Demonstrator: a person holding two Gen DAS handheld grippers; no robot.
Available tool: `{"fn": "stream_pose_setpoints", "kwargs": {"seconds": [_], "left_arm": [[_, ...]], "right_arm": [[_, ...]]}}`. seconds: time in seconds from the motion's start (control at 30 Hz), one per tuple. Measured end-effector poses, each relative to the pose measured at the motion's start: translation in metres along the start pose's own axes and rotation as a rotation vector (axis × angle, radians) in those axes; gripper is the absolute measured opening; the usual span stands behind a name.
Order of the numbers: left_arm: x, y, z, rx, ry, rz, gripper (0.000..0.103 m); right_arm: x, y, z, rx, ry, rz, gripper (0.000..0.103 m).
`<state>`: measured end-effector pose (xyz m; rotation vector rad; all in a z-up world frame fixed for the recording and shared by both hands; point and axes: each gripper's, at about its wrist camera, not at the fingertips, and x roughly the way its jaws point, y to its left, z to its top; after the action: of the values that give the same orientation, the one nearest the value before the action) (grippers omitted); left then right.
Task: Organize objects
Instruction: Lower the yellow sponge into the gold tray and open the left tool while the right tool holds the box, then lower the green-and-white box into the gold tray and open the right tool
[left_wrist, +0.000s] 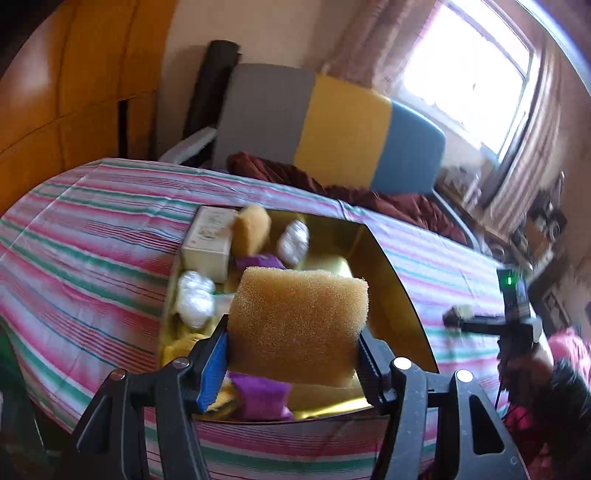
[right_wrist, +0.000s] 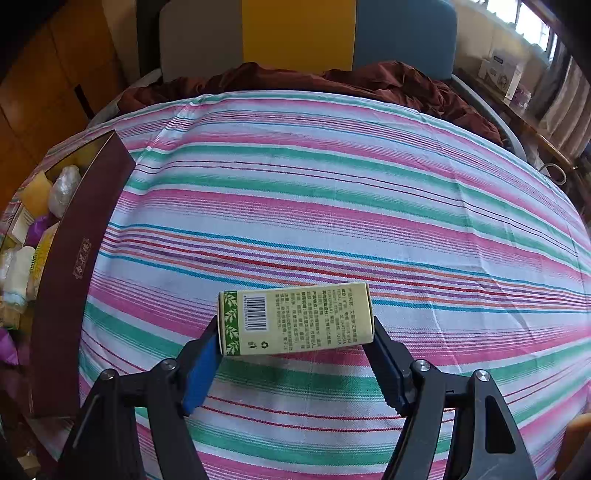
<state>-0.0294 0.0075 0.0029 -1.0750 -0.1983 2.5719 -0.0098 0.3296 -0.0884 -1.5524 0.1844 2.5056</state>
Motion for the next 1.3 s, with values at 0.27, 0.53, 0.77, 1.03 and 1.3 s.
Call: {"fn": "stream_pose_setpoints", "kwargs": {"seconds": [0.27,0.53,0.77,1.03,1.3], "left_arm": [[0.036,-0.031,-0.014,0.052,0.110,-0.050,0.061],[0.085,-0.049,-0.031,0.135,0.245,0.023,0.064],[0.089,-0.049,-0.040,0.176,0.250,0.034,0.076],[0.053,-0.045,-0.029,0.155,0.129,0.057,0.083],[0.010,-0.016,-0.010,0.078,0.020,0.109,0.083]], "right_arm": [[0.001,0.002,0.000,-0.011,0.009,-0.002,0.074],[0.001,0.002,0.000,-0.014,0.011,-0.002,0.074],[0.002,0.003,0.001,-0.020,0.012,-0.004,0.074],[-0.022,0.003,0.004,0.011,-0.090,0.032,0.073],[-0.077,0.053,0.009,0.010,-0.233,0.221,0.073]]}}
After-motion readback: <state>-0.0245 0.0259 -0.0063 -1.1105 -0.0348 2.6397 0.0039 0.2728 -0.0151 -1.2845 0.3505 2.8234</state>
